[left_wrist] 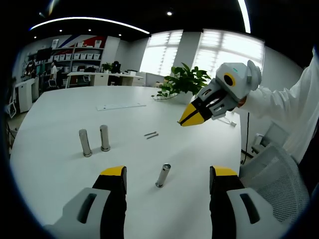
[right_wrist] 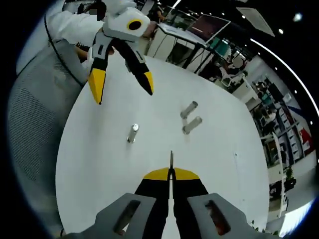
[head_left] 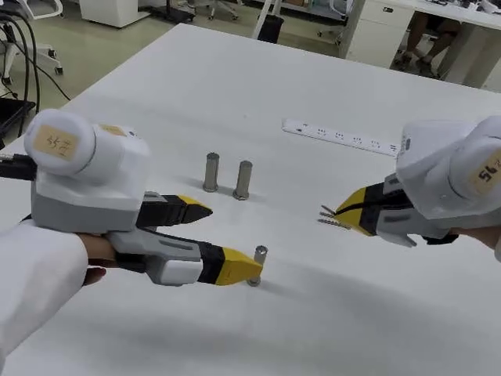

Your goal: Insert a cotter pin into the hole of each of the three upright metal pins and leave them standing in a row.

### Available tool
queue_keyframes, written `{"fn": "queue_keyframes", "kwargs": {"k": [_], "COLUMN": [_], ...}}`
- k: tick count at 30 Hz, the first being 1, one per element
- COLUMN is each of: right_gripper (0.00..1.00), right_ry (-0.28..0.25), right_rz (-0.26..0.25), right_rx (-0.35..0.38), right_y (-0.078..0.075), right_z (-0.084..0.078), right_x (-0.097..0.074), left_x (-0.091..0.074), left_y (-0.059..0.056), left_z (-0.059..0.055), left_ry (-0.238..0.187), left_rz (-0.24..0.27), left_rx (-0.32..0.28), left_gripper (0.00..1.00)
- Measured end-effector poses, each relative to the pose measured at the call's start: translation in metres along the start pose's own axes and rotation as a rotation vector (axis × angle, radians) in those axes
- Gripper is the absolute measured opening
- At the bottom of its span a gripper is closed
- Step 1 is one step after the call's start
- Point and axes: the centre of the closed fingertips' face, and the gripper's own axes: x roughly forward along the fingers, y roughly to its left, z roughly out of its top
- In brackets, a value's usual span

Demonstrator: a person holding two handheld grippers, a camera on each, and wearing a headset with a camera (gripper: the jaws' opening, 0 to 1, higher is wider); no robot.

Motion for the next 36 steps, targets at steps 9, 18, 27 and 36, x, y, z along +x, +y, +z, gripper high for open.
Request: {"fn": "queue_keyframes", "kwargs": {"k": [9,18,27,36], "right_gripper": [0.0,0.0,0.0,0.0], "right_ry": [-0.059,-0.087,-0.095,-0.1], "right_rz": [-0.018,-0.015,-0.02,-0.012], "right_rx": [-0.087,-0.158,-0.206,-0.233], "right_y": [0.026,0.039,0.044,0.046], "right_z": [0.034,0.055,0.066,0.072], "right_x": [-0.001,0.001,0.004,0.004], "left_x": [0.008,0.015,0.015,0.017], "left_y": [-0.013,-0.018,-0.027,-0.032], "left_z": [0.004,0.018,0.028,0.025], "left_ry": [-0.006,-0.069,-0.121,-0.117], "left_rz": [-0.048,-0.063,-0.103,-0.124], "left_rx": [-0.053,-0.106,-0.121,-0.157], "left_gripper": [0.48,0.32,0.2,0.09]}}
